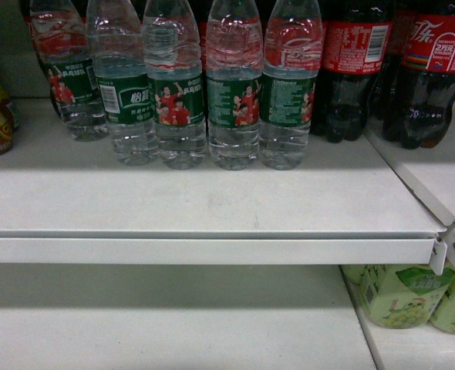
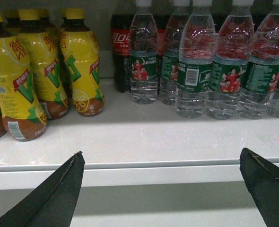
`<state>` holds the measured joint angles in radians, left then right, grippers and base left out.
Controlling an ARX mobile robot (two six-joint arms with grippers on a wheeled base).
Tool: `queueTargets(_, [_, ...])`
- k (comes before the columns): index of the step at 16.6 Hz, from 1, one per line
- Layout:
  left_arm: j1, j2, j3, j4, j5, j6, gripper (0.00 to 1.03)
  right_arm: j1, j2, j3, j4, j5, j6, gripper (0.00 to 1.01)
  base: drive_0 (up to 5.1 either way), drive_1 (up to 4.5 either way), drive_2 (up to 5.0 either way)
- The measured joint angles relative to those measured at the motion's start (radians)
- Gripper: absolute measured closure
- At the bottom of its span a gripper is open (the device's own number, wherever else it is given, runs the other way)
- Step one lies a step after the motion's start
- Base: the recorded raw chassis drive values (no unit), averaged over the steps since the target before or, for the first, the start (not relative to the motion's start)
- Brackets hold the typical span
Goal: Move water from second to third shelf
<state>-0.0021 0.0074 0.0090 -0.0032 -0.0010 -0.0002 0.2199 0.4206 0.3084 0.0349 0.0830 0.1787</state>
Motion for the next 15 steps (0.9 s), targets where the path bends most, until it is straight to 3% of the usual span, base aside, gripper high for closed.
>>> queueTargets(3, [0.0, 0.0, 0.0, 0.0, 0.0, 0.0, 0.05, -0.018, -0.016, 0.0, -0.019, 0.002, 0.008, 0.58, 0.0, 0.0, 0.0])
queueTargets(15, [0.0, 0.0, 0.0, 0.0, 0.0, 0.0, 0.05, -0.018, -0.016, 0.0, -0.018, 0.007, 0.008, 0.58, 0.0, 0.0, 0.0])
